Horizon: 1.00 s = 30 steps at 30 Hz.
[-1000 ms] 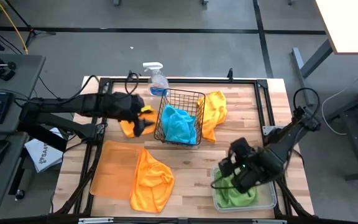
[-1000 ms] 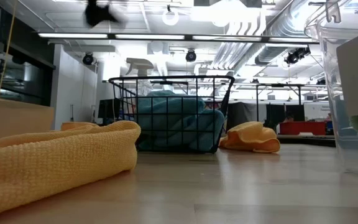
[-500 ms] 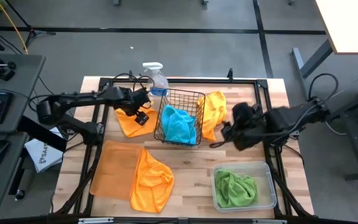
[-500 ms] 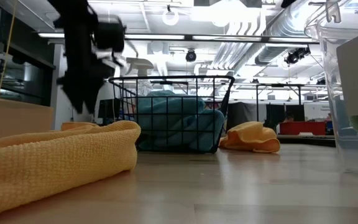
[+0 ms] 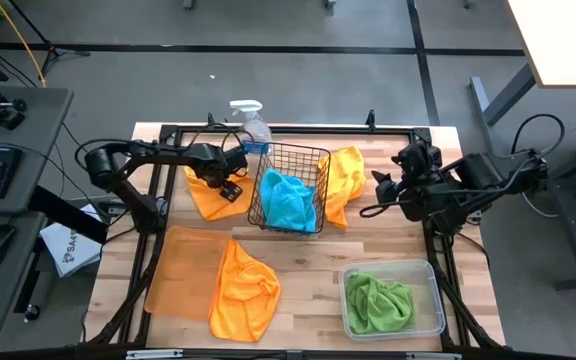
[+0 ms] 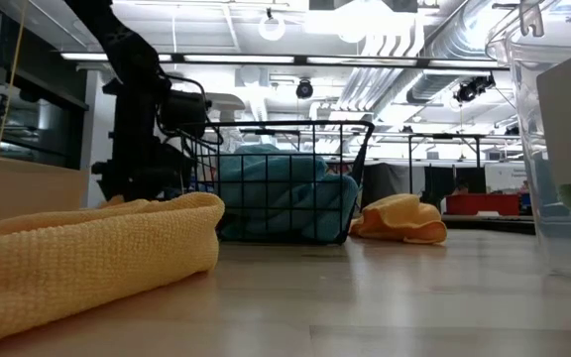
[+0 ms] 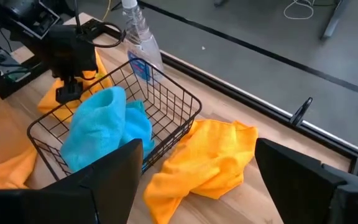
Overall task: Sort microfiber towel by color & place in baskets
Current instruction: Put the top left orange microfiber towel into the orange bin
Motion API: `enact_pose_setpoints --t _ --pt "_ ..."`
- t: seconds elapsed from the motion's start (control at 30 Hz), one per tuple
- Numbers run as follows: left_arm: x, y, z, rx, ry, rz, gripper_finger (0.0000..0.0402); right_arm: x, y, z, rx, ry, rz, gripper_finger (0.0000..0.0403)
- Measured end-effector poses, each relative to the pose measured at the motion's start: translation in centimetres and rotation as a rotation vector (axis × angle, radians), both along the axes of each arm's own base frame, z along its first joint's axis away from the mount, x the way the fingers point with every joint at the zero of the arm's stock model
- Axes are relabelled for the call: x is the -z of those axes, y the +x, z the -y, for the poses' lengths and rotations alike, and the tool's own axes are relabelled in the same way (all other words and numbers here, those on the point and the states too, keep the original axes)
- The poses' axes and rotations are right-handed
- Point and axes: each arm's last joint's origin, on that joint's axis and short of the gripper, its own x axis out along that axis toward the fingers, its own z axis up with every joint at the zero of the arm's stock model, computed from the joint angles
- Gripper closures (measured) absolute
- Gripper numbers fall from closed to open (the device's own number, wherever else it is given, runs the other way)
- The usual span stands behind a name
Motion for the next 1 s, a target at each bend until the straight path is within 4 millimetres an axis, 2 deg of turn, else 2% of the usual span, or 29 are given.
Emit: enact_pose_setpoints --t 0.07,0.2,0.23,0.3,0.4,0.47,0.57,0.63,0.73,0.87,1.0 --pt "0.2 0.2 0.1 0.033 -0.012 0.001 0.0195 0.0 0.0 0.0 -0.005 -0.005 -0.005 0.0096" --pt "-0.8 0.4 0.5 0.062 -0.052 0.041 0.0359 0.0 0.0 0.0 -0.009 -0.026 -0.012 0.0096" --pt "-1.5 0.5 0.5 0.064 -0.045 0.063 0.0378 -0.1 -0.1 0.1 -0.007 -0.03 -0.009 0.0096" --pt "-3.2 0.0 0.7 0.064 -0.043 0.055 0.0386 -0.1 -0.1 0.1 -0.002 -0.04 -0.001 0.0096" --pt "-7.5 -0.1 0.7 0.083 0.068 0.151 0.0397 -0.2 -0.2 0.2 0.008 -0.075 0.008 0.0096" --pt "-10.3 -0.9 1.4 0.099 0.117 0.191 0.0398 -0.3 -0.2 0.1 0.003 -0.102 0.005 0.0096" --pt "-15.1 -1.8 2.8 0.142 0.207 0.369 0.04 -0.4 -0.2 0.1 0.018 -0.142 0.023 0.0096" --pt "-18.0 -2.8 4.1 0.227 0.257 0.463 0.04 -0.4 -0.3 0.1 0.039 -0.161 0.044 0.0096" --pt "-21.8 -3.8 6.6 0.454 0.281 0.61 0.0401 -0.5 -0.3 0.2 0.057 -0.167 0.064 0.0096" --pt "-25.1 -5.8 9.9 0.634 0.232 0.69 0.0401 -0.4 0.0 0.2 0.09 -0.162 0.092 0.0096" --pt "-25.7 -7.2 12.9 0.729 0.072 0.65 0.0401 -0.4 0.1 0.1 0.121 -0.157 0.127 0.0096"
